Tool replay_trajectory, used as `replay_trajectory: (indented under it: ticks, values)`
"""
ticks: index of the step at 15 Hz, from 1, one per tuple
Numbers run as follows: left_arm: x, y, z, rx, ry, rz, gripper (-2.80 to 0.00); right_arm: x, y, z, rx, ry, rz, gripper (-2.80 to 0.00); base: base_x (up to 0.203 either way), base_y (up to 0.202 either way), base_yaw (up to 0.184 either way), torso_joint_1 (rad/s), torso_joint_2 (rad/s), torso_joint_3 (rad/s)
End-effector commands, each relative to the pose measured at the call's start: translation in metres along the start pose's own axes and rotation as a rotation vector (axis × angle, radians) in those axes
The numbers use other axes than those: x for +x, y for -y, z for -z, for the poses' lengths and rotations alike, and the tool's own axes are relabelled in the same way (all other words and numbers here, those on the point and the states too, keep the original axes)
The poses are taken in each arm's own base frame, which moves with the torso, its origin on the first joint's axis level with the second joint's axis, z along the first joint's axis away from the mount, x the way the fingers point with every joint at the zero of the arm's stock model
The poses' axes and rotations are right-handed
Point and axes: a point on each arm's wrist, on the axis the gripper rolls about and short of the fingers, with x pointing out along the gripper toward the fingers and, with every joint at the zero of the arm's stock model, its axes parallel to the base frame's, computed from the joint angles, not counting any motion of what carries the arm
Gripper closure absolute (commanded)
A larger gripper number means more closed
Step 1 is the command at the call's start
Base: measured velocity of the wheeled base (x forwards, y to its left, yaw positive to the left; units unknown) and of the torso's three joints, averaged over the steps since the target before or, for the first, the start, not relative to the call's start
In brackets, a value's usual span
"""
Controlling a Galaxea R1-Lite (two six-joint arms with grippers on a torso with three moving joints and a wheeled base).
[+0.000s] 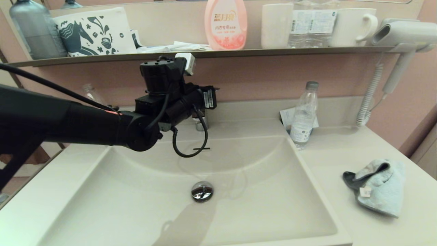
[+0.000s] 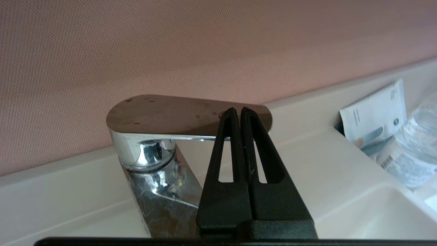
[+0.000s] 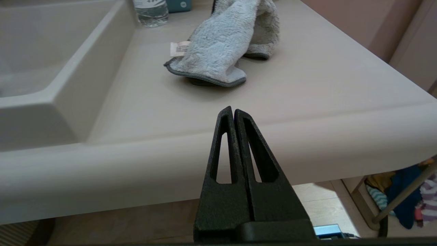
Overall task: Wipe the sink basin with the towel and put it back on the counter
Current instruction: Turn on the faucet
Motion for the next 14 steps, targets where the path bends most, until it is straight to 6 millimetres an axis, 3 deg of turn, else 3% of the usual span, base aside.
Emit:
replay_trajectory:
  ticks: [1,4,10,14]
  values:
    - [0.006,0.003,0.01,0.003,-0.009,-0.017,0.0,0.0,0.0,0.0,0.0,0.0,0.0,0.0,0.0,0.0,0.0,0.0,0.0,0.0]
    - [0.004,0.003,0.011,0.003,-0.015,-0.025,0.0,0.0,0.0,0.0,0.0,0.0,0.0,0.0,0.0,0.0,0.0,0.0,0.0,0.0]
    - [-0.028,0.001,0.005,0.005,-0.039,-0.024,0.0,0.0,0.0,0.0,0.0,0.0,0.0,0.0,0.0,0.0,0.0,0.0,0.0,0.0]
    - [-0.021,0.01,0.015,0.005,-0.053,0.0,0.0,0.0,0.0,0.0,0.0,0.0,0.0,0.0,0.0,0.0,0.0,0.0,0.0,0.0]
